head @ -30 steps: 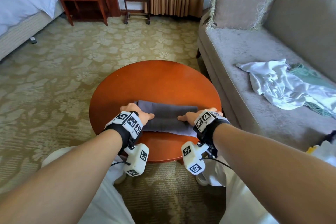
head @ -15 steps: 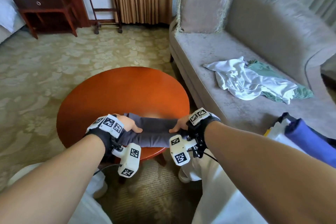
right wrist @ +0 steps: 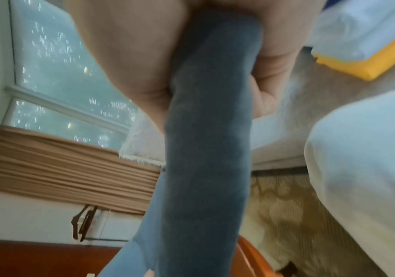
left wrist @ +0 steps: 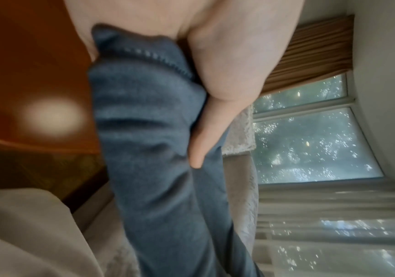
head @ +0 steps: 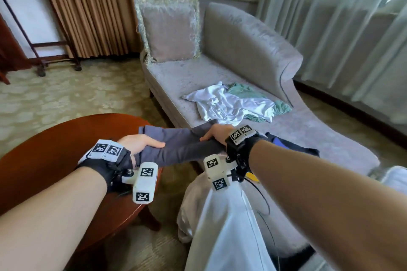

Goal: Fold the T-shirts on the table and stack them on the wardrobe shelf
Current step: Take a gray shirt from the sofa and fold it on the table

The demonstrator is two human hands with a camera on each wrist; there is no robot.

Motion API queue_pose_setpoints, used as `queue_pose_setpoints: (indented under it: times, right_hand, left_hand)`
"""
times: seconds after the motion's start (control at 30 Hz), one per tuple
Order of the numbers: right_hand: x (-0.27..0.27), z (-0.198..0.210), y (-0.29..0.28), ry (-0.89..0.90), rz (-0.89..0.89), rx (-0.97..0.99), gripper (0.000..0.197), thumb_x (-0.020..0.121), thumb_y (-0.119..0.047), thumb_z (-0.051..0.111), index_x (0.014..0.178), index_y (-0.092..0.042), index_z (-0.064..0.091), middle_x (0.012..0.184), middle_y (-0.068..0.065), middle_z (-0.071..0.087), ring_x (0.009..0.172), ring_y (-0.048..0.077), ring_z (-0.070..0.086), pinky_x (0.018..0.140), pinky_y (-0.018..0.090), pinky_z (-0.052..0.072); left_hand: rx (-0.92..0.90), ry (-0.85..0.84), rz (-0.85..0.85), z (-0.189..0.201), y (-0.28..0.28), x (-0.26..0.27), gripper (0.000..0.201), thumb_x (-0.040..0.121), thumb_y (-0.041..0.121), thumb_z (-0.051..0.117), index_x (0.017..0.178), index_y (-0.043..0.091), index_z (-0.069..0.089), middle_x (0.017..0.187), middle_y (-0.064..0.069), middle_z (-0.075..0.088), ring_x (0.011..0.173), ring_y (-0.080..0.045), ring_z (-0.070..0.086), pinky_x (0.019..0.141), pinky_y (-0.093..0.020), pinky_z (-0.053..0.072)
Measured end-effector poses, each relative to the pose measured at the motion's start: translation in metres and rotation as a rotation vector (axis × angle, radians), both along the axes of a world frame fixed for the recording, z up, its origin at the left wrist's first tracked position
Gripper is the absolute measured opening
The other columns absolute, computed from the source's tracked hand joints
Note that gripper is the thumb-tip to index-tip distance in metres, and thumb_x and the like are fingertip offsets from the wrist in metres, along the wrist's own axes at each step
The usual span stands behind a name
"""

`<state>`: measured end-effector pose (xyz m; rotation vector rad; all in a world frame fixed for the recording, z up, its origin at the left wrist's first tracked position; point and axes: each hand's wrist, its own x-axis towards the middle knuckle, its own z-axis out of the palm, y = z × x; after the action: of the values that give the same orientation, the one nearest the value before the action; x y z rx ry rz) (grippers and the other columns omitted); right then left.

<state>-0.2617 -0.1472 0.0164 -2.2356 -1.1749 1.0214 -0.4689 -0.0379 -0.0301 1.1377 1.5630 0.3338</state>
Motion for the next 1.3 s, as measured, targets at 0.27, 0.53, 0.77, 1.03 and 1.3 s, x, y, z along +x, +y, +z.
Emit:
queue_pose_setpoints:
  times: [0.27,0.53,0.77,1.03,1.3]
  right_hand:
    - [0.112,0.016,-0.050,0.156,-0.542,0.143,0.052,0.073,-0.022,0.081,0.118,-0.007,0.060,0.122,0.013,0.059,0.109,0.034,0.059,0.094,0.045,0.050]
    - [0.238,0.011,-0.106,0.171,-0.713,0.172,0.017,0.078,-0.017,0.075,0.079,-0.017,0.058,0.100,0.009,0.057,0.103,0.028,0.060,0.098,0.039,0.049]
    - [0.320,-0.027,-0.122,0.070,-0.832,0.030,0.030,0.073,-0.017,0.079,0.099,-0.011,0.066,0.097,0.009,0.064,0.091,0.024,0.063,0.083,0.032,0.053]
    - [0.356,-0.082,-0.123,0.195,-0.890,-0.053,0.033,0.072,-0.007,0.080,0.101,-0.003,0.066,0.097,0.017,0.070,0.089,0.032,0.069,0.078,0.048,0.058]
    - [0.390,-0.150,-0.116,0.120,-0.718,-0.365,0.088,0.025,-0.031,0.087,0.107,-0.008,0.067,0.096,0.012,0.070,0.084,0.031,0.071,0.070,0.046,0.061]
  left_hand:
    - [0.000,-0.244,-0.127,0.042,-0.024,0.132,0.057,0.060,0.036,0.089,0.090,-0.006,0.064,0.092,-0.024,0.071,0.092,-0.040,0.067,0.090,-0.053,0.051]
    - [-0.062,-0.482,-0.273,0.041,-0.042,0.270,0.039,0.070,0.022,0.080,0.104,0.004,0.072,0.096,-0.014,0.075,0.089,-0.032,0.072,0.088,-0.048,0.055]
    - [-0.006,-0.358,-0.406,-0.015,-0.027,0.373,0.071,0.039,0.035,0.091,0.098,0.002,0.071,0.095,-0.019,0.074,0.091,-0.036,0.071,0.084,-0.062,0.053]
    - [0.010,-0.250,-0.561,-0.053,-0.013,0.423,0.045,0.063,0.019,0.089,0.102,0.006,0.071,0.098,-0.013,0.075,0.093,-0.031,0.072,0.090,-0.053,0.054]
    - [-0.018,-0.038,-0.789,-0.101,-0.008,0.431,0.035,0.073,0.025,0.084,0.106,0.019,0.072,0.099,-0.001,0.076,0.098,-0.020,0.070,0.094,-0.042,0.050]
